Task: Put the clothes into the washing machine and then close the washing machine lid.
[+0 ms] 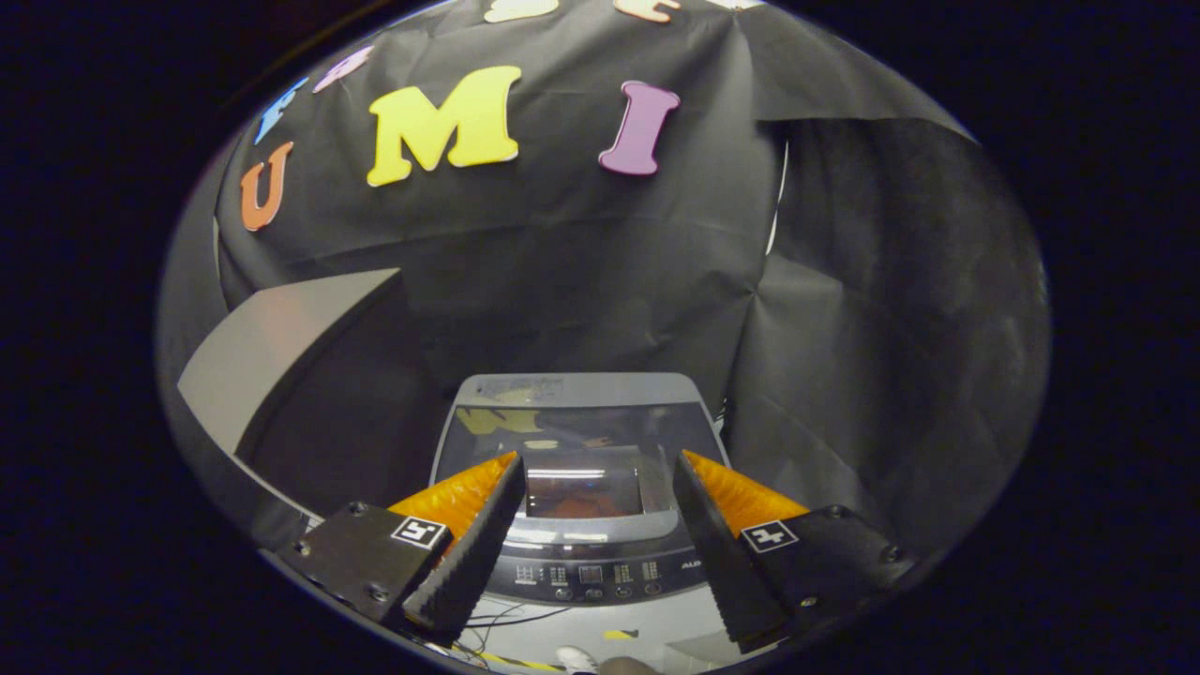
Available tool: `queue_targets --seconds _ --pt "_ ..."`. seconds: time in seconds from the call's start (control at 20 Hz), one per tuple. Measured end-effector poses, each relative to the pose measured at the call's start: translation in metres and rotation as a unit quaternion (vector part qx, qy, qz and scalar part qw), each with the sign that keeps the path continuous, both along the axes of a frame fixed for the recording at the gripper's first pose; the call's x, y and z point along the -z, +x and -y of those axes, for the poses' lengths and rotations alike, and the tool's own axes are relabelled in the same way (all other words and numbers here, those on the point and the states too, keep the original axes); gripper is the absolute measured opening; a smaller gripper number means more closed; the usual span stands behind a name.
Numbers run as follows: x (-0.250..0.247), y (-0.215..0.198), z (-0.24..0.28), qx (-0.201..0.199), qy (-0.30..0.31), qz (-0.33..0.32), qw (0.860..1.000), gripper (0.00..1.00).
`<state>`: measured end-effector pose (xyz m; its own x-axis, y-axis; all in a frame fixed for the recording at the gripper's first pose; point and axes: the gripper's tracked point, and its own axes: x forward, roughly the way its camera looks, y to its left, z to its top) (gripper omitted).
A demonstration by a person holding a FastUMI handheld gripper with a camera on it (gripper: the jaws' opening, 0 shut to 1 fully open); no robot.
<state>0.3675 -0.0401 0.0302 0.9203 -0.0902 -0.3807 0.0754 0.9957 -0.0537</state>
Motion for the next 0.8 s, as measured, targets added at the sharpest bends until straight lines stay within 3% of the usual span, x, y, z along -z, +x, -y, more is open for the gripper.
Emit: queue_targets --seconds 0.45,0.8 --pt "-0.047 -0.173 -0.01 0.018 0.005 0.128 0.992 0.99" --pt "-0.052 -0.275 0.006 0.014 0.014 0.181 0.983 1.0"
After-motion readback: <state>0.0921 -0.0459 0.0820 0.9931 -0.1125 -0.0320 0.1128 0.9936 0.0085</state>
